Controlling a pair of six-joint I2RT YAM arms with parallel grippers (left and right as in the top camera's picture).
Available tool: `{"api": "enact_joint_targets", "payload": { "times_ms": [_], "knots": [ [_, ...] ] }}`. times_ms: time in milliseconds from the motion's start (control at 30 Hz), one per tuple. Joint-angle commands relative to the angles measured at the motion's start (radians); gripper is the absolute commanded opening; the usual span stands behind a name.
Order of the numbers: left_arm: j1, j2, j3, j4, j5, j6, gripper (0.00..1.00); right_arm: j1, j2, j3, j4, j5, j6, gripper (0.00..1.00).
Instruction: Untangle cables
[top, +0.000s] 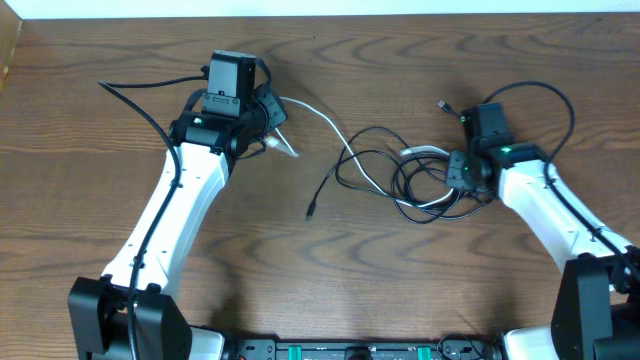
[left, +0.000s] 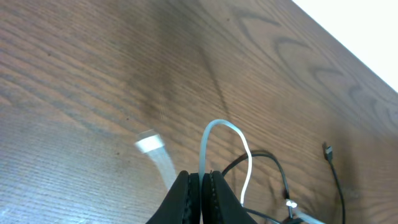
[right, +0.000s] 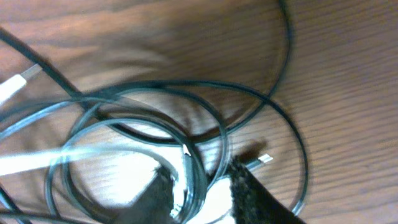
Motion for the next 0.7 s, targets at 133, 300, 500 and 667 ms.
{"api": "enact_joint_targets", "payload": {
  "times_ms": [133,300,500,667],
  "knots": [
    [0.030,-0.023,0.002,-0.071,-0.018,0.047,0.08,-0.028,-0.016,-0.004,0.028,-0.182,-0.014,0.69],
    [0.047,-0.023,0.002,-0.097,-0.036,0.046,0.08,-0.027,-0.015,-0.004,0.105,-0.372,-0.015,0.82],
    [0.046,-0.023,0.002,-0.100,-0.035,0.046,0.08,0.012,-0.015,-0.005,0.358,-0.705,-0.156,0.94],
    [0.046,-0.023,0.002,-0.100,-0.035,0.046,0.08,0.082,-0.015,-0.005,0.450,-0.702,-0.174,0.99]
  ]
}}
